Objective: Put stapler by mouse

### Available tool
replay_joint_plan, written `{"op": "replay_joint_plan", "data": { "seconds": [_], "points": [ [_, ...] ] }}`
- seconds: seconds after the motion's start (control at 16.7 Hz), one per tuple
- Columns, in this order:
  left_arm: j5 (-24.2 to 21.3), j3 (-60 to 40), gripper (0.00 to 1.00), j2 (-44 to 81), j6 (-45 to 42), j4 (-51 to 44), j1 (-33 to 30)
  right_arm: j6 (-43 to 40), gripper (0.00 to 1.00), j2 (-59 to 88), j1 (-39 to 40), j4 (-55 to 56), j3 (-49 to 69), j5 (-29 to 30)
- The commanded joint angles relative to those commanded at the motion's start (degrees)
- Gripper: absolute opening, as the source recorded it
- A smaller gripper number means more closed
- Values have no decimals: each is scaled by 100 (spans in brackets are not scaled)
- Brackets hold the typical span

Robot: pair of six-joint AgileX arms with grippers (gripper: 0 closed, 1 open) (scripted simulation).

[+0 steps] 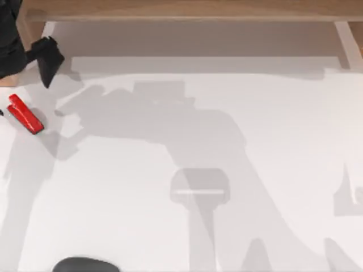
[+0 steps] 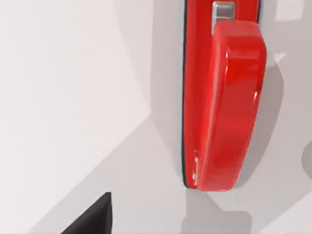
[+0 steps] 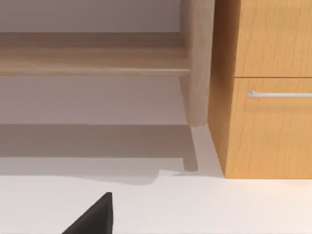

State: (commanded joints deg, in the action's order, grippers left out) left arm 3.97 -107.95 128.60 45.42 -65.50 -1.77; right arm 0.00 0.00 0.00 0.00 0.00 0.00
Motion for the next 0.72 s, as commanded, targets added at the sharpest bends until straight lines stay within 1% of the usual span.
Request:
{"op": "replay_joint_plan", "data": {
  "seconds": [0.3, 0.54, 0.72],
  "points": [
    [-7, 371, 100, 62, -97, 439, 92, 0, 100, 0, 0, 0, 0, 0],
    [-25, 322, 100, 582, -290, 910, 281, 0, 100, 0, 0, 0, 0, 0],
    [-26, 290, 100, 647, -311, 963, 299, 0, 100, 0, 0, 0, 0, 0]
  ]
}}
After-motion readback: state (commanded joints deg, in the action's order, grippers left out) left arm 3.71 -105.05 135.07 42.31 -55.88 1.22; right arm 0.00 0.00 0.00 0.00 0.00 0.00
